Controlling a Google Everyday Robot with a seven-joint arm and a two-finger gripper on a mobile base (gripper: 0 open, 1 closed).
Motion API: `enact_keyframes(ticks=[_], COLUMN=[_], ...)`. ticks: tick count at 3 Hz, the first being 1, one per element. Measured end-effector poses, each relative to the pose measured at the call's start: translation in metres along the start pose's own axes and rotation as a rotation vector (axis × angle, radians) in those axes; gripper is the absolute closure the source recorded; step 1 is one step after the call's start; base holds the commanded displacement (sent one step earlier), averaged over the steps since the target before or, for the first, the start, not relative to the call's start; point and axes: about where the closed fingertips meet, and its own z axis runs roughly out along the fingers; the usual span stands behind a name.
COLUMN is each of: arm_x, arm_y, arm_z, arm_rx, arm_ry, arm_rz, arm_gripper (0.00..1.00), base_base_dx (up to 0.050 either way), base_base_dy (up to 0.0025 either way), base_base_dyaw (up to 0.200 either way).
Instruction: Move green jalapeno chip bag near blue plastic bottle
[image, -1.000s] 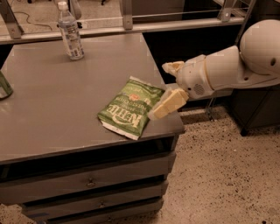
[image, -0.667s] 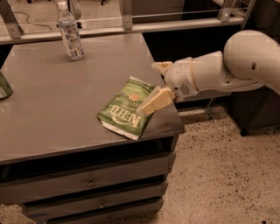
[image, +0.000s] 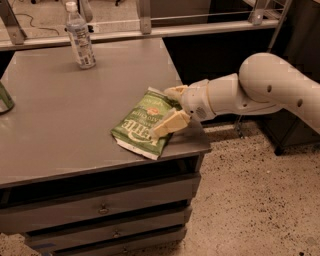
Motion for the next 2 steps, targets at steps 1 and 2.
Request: enact_keyframes(ticks=[1,2], arm_x=[0.0043,0.0008], arm_y=[-0.0031,-0.006], arm_z=[0.0043,0.0049], arm_rx=[0.002,0.003], arm_ry=[0.003,0.003], arm_rz=[0.015,0.018], arm_gripper=[0.41,0.64], base_base_dx=[0.0,0.0], base_base_dy=[0.0,0.0], base_base_dyaw=[0.0,0.0])
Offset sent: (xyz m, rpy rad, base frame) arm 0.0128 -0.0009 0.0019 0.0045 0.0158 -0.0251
